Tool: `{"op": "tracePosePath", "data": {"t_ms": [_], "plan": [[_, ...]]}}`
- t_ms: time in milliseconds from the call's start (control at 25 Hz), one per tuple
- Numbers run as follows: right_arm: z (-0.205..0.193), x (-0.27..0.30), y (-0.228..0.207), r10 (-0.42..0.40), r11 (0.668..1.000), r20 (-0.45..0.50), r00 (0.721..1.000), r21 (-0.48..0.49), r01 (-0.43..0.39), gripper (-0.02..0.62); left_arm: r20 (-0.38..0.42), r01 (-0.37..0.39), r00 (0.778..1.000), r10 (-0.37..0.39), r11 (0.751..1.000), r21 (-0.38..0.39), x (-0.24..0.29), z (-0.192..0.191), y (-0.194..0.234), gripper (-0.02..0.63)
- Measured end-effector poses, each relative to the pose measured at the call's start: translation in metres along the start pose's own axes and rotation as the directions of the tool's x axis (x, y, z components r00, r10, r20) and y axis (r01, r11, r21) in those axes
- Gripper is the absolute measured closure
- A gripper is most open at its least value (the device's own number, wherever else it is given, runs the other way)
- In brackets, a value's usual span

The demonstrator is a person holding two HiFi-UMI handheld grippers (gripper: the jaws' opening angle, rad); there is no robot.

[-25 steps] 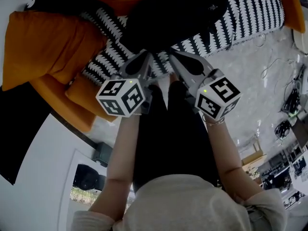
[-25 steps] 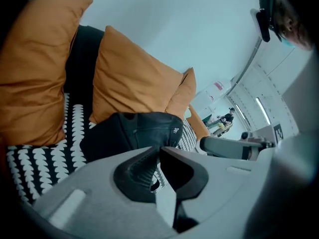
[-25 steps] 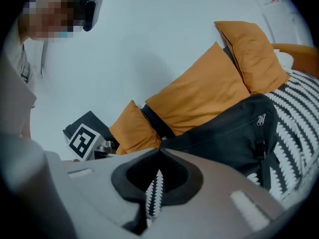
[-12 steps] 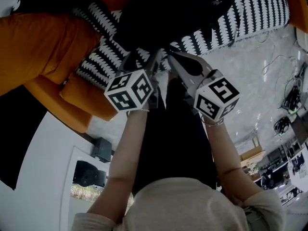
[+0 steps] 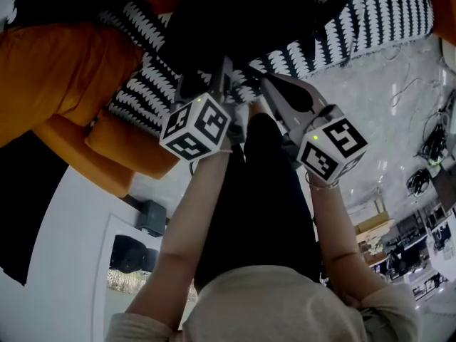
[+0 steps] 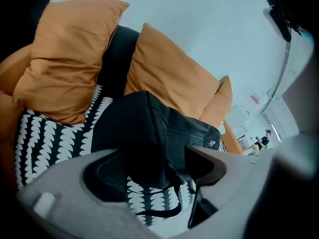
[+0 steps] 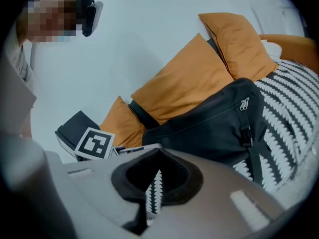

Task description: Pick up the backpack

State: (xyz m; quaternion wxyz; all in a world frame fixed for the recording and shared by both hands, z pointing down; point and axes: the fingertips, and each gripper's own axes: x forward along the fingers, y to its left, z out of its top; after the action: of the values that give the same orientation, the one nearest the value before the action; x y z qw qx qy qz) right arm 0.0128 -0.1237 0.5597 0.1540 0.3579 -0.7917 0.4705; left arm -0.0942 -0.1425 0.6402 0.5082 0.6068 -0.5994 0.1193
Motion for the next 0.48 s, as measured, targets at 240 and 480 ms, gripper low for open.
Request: {"op": "tracePosePath", "data": {"t_ms": [240,480], "plan": [[-0.012,-0.004,-0.007,0.003,1.0,-0.012,1.0,0.009,-0.003,0.592,0.09,-0.035,0.995,0.034,0.999,0.007,0.011,0.003,0.005,0.27],[-0.006,0.008,-0.011,0.024,0.999,-0.016,1.0,0.024,-0.023,0.592,0.114,-0.041,0.993,0.039,0.999,0.017,0.034,0.022,0.01,0.273]]}}
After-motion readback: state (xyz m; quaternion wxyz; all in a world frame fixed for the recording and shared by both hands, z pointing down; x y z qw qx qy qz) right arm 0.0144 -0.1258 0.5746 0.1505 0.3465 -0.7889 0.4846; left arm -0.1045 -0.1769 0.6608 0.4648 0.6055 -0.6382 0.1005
